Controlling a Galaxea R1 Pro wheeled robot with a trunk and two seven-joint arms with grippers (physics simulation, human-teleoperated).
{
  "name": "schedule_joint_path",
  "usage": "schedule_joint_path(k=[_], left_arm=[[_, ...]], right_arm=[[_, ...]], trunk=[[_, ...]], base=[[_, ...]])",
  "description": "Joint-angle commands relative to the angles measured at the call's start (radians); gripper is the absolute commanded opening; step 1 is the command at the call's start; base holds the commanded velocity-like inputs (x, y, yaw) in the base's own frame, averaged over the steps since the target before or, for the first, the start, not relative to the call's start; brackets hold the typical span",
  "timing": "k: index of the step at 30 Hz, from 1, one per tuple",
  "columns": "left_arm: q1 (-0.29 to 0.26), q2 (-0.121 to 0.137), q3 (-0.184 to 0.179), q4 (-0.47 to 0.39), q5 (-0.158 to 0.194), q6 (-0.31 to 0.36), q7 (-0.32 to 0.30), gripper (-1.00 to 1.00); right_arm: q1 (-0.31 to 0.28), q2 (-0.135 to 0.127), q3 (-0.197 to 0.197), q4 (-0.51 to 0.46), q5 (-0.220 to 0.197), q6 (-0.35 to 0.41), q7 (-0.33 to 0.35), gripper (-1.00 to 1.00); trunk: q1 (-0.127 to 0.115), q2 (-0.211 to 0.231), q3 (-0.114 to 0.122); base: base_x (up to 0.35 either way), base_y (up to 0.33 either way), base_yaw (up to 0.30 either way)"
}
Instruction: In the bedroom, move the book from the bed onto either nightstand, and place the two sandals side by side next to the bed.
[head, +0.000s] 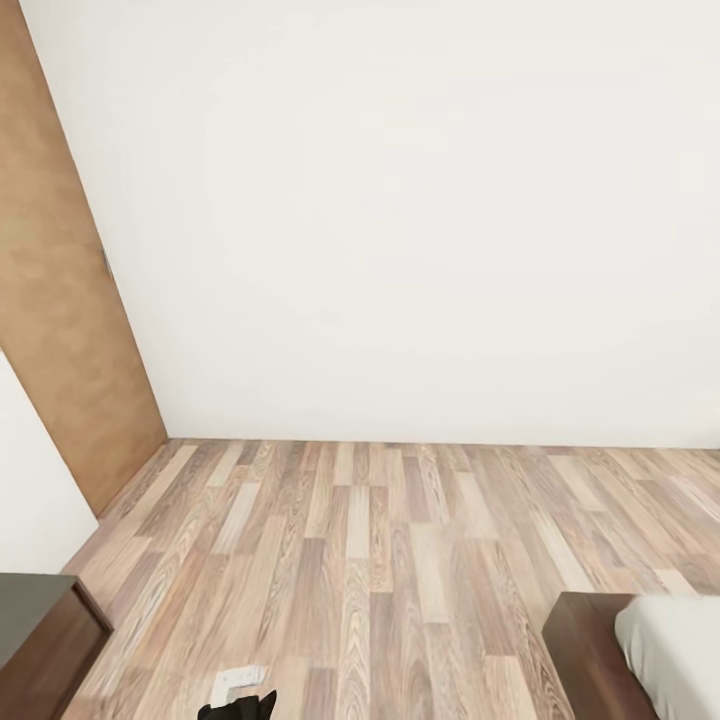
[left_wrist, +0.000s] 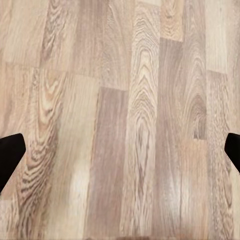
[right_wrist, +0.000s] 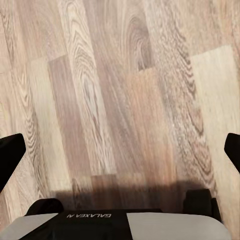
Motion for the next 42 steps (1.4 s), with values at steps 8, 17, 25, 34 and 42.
schedule_joint_path(k=[8, 17, 25, 34, 42], left_arm=[[-0.001, 0.000, 0.006, 0.001, 0.005, -0.001, -0.007, 1.00], [-0.001, 0.000, 0.006, 0.001, 0.005, -0.001, -0.007, 1.00], [-0.001, 0.000, 0.006, 0.001, 0.005, -0.001, -0.007, 1.00], [-0.001, 0.000, 0.006, 0.001, 0.005, -0.001, -0.007, 1.00], [-0.001, 0.000, 0.006, 0.001, 0.005, -0.001, -0.007, 1.00]], right_arm=[[-0.002, 0.000, -0.001, 0.004, -0.009, -0.001, 0.005, 1.00], [-0.002, 0.000, -0.001, 0.004, -0.008, -0.001, 0.005, 1.00], [-0.002, 0.000, -0.001, 0.004, -0.007, -0.001, 0.005, 1.00], [-0.002, 0.000, -0.001, 0.004, -0.006, -0.001, 0.005, 1.00], [-0.002, 0.000, -0.001, 0.004, -0.006, -0.001, 0.005, 1.00]], trunk=[[0.001, -0.001, -0.001], [0.001, -0.001, -0.001], [0.001, -0.001, -0.001], [0.001, -0.001, -0.001], [0.001, -0.001, -0.001]], base=[[0.331, 0.000, 0.000], [0.331, 0.000, 0.000], [0.331, 0.000, 0.000], [0.331, 0.000, 0.000], [0.331, 0.000, -0.038]])
